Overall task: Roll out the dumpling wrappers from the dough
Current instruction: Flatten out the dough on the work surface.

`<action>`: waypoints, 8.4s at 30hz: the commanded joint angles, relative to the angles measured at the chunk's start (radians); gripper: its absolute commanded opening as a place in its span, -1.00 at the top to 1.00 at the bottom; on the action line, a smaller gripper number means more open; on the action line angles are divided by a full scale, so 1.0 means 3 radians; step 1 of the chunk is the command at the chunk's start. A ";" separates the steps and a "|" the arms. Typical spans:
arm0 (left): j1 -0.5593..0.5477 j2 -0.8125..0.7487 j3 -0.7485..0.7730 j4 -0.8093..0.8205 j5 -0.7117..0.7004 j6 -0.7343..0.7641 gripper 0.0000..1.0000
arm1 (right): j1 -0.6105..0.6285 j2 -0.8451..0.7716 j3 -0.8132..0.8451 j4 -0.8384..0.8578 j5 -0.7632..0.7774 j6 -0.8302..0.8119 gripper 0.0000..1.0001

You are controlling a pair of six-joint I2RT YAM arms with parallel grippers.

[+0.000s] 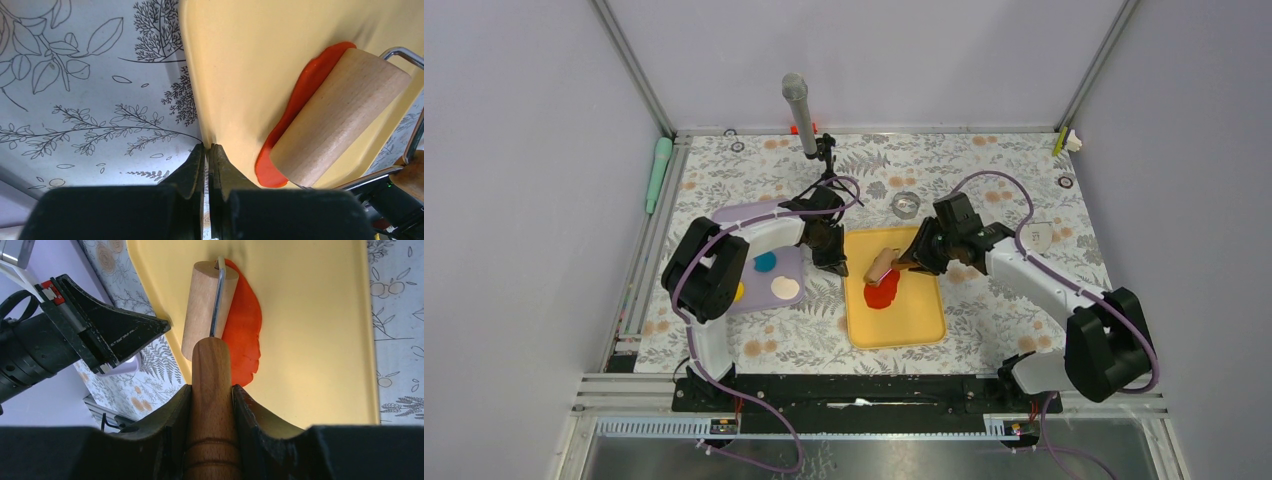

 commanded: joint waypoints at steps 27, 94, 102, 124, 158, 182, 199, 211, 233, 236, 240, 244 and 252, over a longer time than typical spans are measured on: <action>-0.0050 0.0131 0.0123 -0.0225 -0.0047 0.0292 1.00 | -0.0148 0.0372 -0.0001 -0.0104 0.0164 -0.0315 1.00; -0.0043 0.0083 0.0093 -0.0222 -0.0162 0.0358 1.00 | -0.0189 -0.0415 -0.0205 -0.0971 -0.0320 -0.0886 1.00; -0.0045 0.0155 0.0108 -0.0234 -0.0150 0.0374 1.00 | -0.0186 -0.0486 0.0347 -0.0966 -0.0758 -0.0802 1.00; -0.0045 0.0155 0.0106 -0.0237 -0.0133 0.0377 1.00 | 0.0142 -0.0506 -0.0562 -0.0803 -0.0179 -0.0593 1.00; -0.0044 0.0113 0.0116 -0.0266 -0.0141 0.0407 1.00 | 0.0064 -0.0290 -0.0263 -0.0579 -0.0187 -0.0226 1.00; -0.0046 0.0089 0.0098 -0.0259 -0.0103 0.0417 1.00 | -0.0516 -0.0309 -0.0469 -0.0521 -0.0281 -0.0420 1.00; -0.0050 0.0100 0.0125 -0.0264 -0.0092 0.0413 1.00 | -0.0429 -0.0578 0.0038 -0.0385 -0.0987 -0.0098 1.00; -0.0050 0.0101 0.0132 -0.0289 -0.0083 0.0424 1.00 | -0.0041 -0.0447 -0.0464 -0.0210 -0.0580 -0.0039 1.00; -0.0055 0.0142 0.0135 -0.0295 -0.0074 0.0444 1.00 | -0.0140 -0.0590 -0.0318 -0.0756 0.0008 -0.0334 1.00; -0.0055 0.0146 0.0131 -0.0276 -0.0064 0.0433 1.00 | -0.0153 -0.0563 -0.0348 -0.0733 -0.0031 -0.0312 1.00; -0.0055 0.0138 0.0124 -0.0275 -0.0056 0.0432 1.00 | -0.0147 -0.0340 -0.0438 -0.0340 -0.0233 -0.0166 1.00; -0.0055 0.0118 0.0106 -0.0268 -0.0061 0.0432 1.00 | -0.0151 -0.0105 -0.0422 -0.0074 -0.0219 -0.0065 1.00; -0.0055 0.0108 0.0096 -0.0273 -0.0063 0.0447 1.00 | -0.0209 -0.0345 -0.0513 -0.0387 -0.0001 -0.0189 1.00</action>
